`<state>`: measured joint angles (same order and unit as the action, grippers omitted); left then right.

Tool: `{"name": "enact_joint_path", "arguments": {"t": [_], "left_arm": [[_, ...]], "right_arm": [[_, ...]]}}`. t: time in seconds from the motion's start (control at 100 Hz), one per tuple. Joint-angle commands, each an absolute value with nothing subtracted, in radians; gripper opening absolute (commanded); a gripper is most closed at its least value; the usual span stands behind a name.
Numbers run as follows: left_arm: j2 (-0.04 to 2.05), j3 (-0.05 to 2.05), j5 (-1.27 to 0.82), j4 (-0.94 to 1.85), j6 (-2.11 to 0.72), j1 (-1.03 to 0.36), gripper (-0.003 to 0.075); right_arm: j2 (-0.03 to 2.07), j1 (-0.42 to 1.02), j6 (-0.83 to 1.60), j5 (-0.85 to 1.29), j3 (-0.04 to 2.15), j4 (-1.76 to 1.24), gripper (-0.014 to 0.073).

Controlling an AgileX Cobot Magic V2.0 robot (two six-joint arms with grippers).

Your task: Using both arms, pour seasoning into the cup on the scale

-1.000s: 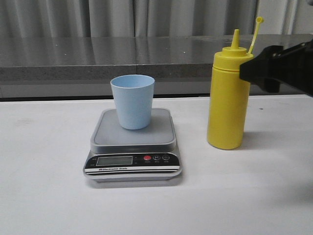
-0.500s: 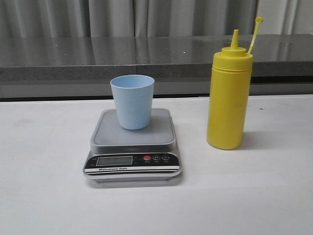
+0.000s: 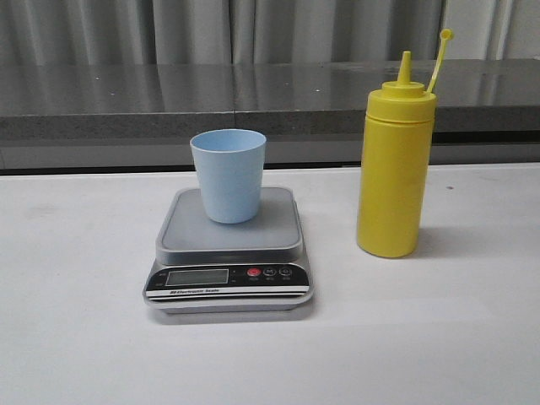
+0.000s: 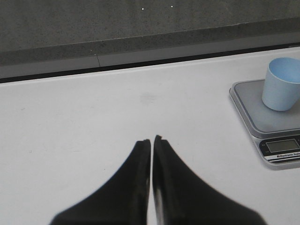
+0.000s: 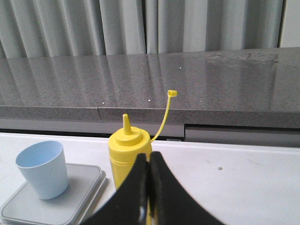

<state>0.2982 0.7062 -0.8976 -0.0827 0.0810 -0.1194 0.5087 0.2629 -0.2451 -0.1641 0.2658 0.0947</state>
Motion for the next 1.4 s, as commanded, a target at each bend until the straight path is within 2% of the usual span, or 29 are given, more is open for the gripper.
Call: {"name": "enact_joint_path", "arguments": {"t": [0.0,0.28,0.59,1.03,1.14,1.39], "left_arm": [[0.309,0.730,-0.830,-0.087,0.091,-0.118,0.0010],[0.309,0.730,-0.830,-0.087,0.091,-0.118,0.0010],[0.309,0.730,-0.830,-0.087,0.091,-0.118,0.0010],[0.309,0.730,-0.830,-0.087,0.091,-0.118,0.0010],[0.309,0.730,-0.828,-0.085,0.091,-0.118,0.0010],[0.309,0.730,-0.828,-0.085,0.091,-0.118,0.0010]], "right_arm": [[0.486,0.257,-0.242,-0.184,0.293,0.096,-0.0067],[0.351,0.254,-0.241,-0.120,0.270,0.164,-0.0067],[0.199,0.075,-0.241,-0.122,0.178,0.164,-0.0067],[-0.031,0.009,-0.211,-0.072,-0.031,0.103,-0.0067],[-0.027,0.008,-0.209,0.005,-0.028,0.098,-0.0067],[-0.026,0.009,-0.209,0.011,-0.027,0.098,-0.0067]]}}
